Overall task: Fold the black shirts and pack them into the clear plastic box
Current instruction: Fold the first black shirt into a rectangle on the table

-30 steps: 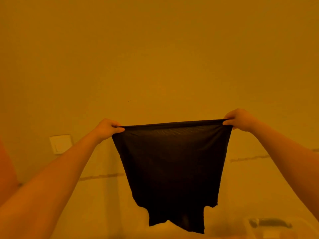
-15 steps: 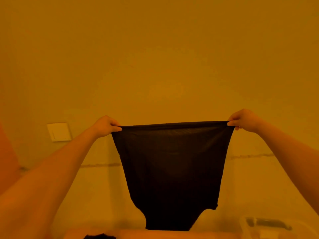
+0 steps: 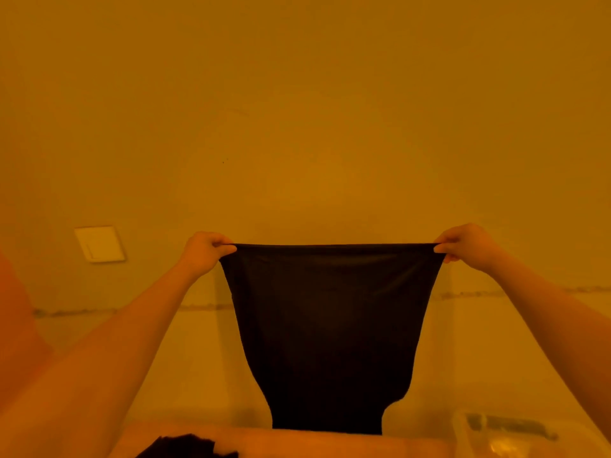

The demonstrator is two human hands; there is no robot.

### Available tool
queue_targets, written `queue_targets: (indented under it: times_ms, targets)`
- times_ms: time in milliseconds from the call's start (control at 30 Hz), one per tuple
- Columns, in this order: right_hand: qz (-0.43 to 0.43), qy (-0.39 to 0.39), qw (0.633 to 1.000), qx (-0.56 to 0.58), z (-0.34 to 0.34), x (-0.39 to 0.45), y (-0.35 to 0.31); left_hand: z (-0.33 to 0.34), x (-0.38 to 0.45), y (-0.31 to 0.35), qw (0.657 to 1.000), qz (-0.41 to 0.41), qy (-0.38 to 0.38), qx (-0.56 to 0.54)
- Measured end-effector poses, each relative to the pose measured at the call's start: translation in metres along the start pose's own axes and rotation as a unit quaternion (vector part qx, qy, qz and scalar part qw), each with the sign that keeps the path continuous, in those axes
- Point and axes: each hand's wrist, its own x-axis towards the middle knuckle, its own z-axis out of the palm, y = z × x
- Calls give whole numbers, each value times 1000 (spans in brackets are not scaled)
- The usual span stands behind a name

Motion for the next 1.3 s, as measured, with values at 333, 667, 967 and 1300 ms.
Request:
queue_targets:
  times_ms: [333, 667, 967, 1300]
  targets:
    - [53, -88, 995, -3, 17, -164, 25, -16, -168, -62, 974, -61, -165, -141]
    - [115, -135, 981, -82, 101, -381, 67, 1, -369, -156, 969, -59, -236, -48]
    - [123, -170, 972, -106, 123, -494, 102, 13, -469, -176, 965, -62, -256, -5]
    - [171, -197, 962, -83, 94, -534, 107, -5, -497, -172, 934, -106, -342, 23]
